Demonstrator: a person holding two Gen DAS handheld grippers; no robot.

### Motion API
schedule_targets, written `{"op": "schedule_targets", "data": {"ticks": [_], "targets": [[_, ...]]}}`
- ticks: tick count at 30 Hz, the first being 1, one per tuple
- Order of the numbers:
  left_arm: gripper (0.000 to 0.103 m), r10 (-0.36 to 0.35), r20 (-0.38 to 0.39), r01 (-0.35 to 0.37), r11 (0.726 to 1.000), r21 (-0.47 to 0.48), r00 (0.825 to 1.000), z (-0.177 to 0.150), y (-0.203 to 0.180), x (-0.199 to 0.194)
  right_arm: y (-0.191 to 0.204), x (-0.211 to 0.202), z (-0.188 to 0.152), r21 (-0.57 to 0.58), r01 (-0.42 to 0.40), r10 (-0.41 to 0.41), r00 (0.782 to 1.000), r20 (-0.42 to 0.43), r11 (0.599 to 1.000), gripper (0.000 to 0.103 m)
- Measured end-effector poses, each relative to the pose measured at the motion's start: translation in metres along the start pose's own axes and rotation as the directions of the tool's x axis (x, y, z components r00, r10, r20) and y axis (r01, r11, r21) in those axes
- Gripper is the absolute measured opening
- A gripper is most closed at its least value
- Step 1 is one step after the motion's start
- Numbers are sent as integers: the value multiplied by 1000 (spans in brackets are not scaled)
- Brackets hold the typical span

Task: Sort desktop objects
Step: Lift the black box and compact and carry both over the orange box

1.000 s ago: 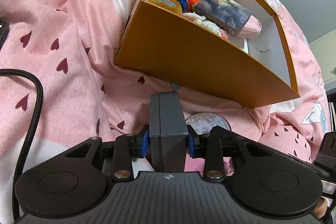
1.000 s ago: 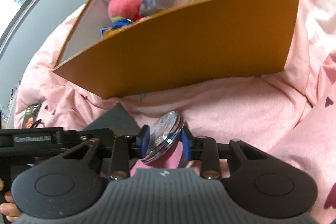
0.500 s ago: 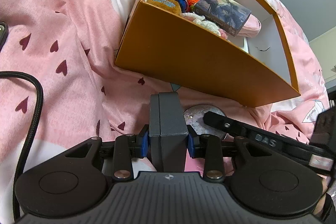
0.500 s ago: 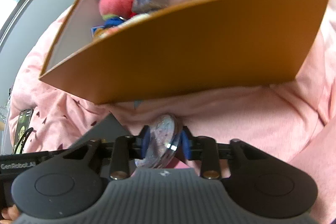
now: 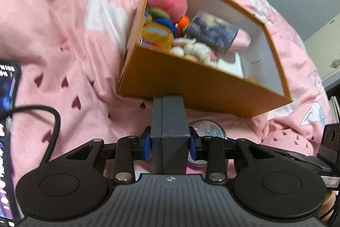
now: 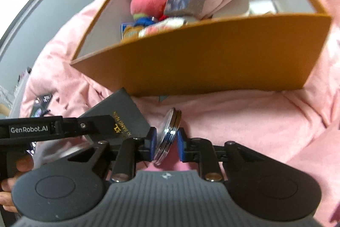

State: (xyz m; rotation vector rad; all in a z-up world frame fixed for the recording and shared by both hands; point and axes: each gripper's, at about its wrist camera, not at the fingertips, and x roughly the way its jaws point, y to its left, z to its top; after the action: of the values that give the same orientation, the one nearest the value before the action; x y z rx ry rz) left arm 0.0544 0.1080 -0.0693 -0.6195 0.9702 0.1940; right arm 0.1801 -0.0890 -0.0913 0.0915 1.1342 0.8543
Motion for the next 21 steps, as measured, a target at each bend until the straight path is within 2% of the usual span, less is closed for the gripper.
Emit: {"op": "schedule_targets", "data": {"ticks": [2, 10, 14, 21], "targets": [[39, -20, 26, 20, 1000, 8, 999, 4, -2, -11, 0, -11, 1, 9, -5, 5, 1000, 30, 1000, 16], [38, -88, 130, 78, 994, 78, 988, 18, -20, -54, 9, -63, 11, -22, 10, -6, 986, 165, 1000, 15], [38, -111, 164, 93, 989, 113, 980, 24, -30, -63, 18, -87, 19, -46, 3, 8, 973, 233, 999, 15], [38, -106, 229, 83, 991, 110, 968, 47, -37, -65, 25, -112, 45, -68, 28, -2, 937, 350, 997, 15]]}}
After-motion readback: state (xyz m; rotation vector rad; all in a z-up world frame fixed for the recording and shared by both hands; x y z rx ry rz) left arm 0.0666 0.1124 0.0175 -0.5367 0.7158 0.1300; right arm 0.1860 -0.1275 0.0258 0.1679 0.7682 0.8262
